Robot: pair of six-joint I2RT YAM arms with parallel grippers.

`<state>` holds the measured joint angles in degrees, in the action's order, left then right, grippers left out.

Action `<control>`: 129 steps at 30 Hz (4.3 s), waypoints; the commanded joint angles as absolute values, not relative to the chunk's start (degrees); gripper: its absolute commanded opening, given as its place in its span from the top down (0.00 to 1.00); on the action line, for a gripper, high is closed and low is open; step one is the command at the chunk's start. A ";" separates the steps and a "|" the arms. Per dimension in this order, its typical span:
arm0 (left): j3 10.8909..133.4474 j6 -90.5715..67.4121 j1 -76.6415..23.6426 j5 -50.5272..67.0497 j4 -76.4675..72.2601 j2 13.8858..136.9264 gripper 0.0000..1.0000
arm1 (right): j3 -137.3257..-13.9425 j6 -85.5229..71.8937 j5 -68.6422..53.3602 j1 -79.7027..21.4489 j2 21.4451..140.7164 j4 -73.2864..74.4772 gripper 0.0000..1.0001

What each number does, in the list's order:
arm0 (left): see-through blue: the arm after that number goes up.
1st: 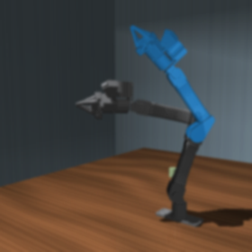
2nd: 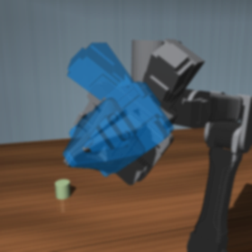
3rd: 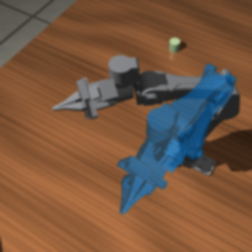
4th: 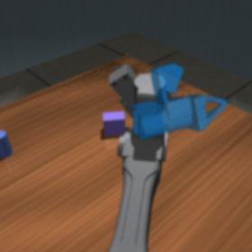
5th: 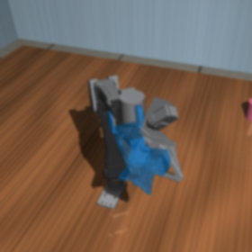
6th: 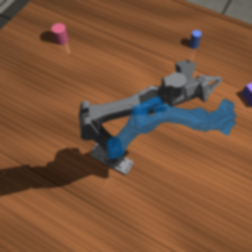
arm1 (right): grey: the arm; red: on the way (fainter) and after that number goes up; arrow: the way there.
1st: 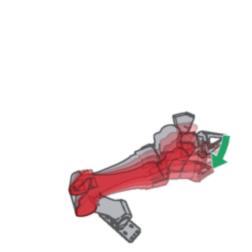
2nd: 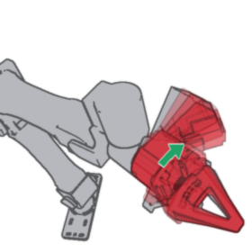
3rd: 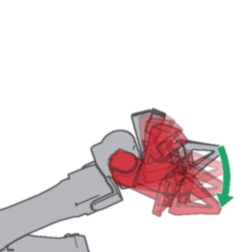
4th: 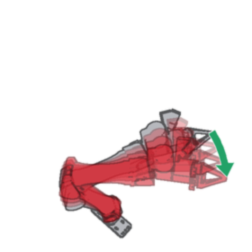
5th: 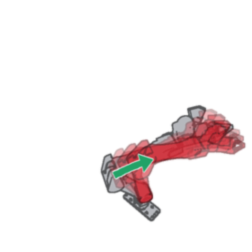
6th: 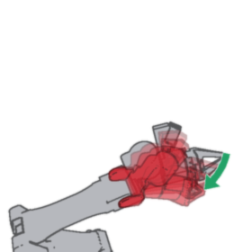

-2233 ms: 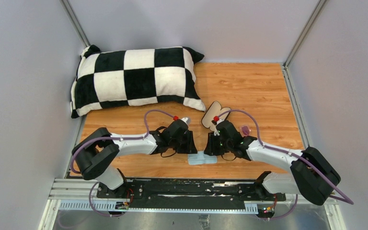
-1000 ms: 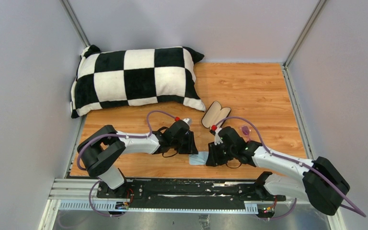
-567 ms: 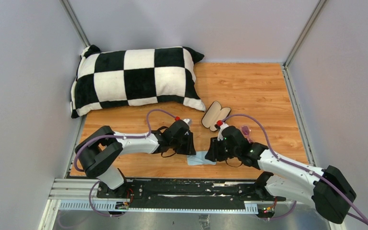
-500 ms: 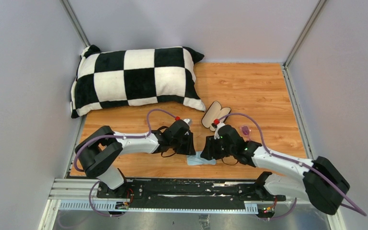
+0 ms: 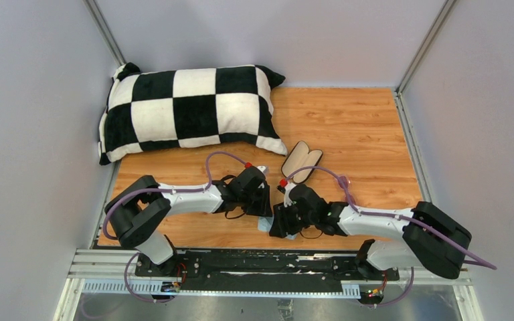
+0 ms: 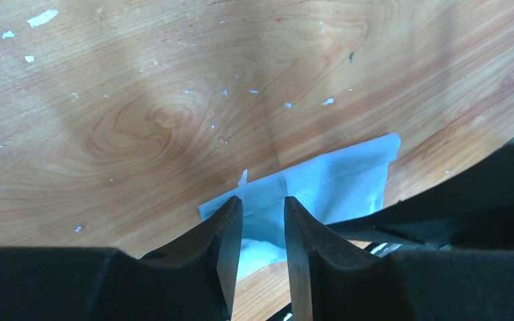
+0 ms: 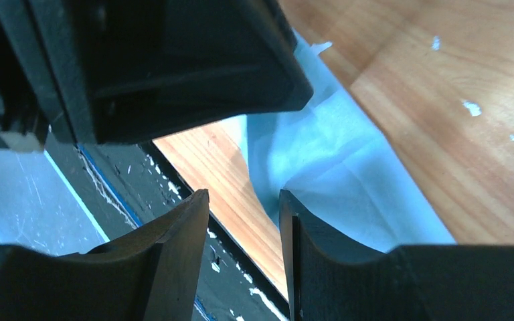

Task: Organize the sunglasses
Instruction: Adjust the glasses cleaning cloth at the center of the board, then adjust the sunglasses case at the center of the board, then pick up the glasses cleaning cloth from the center of the board.

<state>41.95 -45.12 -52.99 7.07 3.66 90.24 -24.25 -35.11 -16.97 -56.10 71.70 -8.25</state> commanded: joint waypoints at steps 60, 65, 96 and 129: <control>33.18 -45.79 -47.55 -11.61 26.50 54.38 0.57 | -48.37 -30.59 -16.00 -31.20 91.02 5.10 0.49; 34.00 -45.36 -47.46 -12.50 27.11 54.95 0.57 | -47.83 -33.43 -19.62 -34.46 92.09 1.29 0.49; 32.40 -46.24 -51.77 -0.99 13.06 70.81 0.60 | -18.76 -48.87 -4.31 -42.25 48.94 16.37 0.53; 33.80 -50.75 -54.28 5.71 2.58 84.81 0.61 | -17.39 -57.48 6.93 -52.20 50.83 18.65 0.55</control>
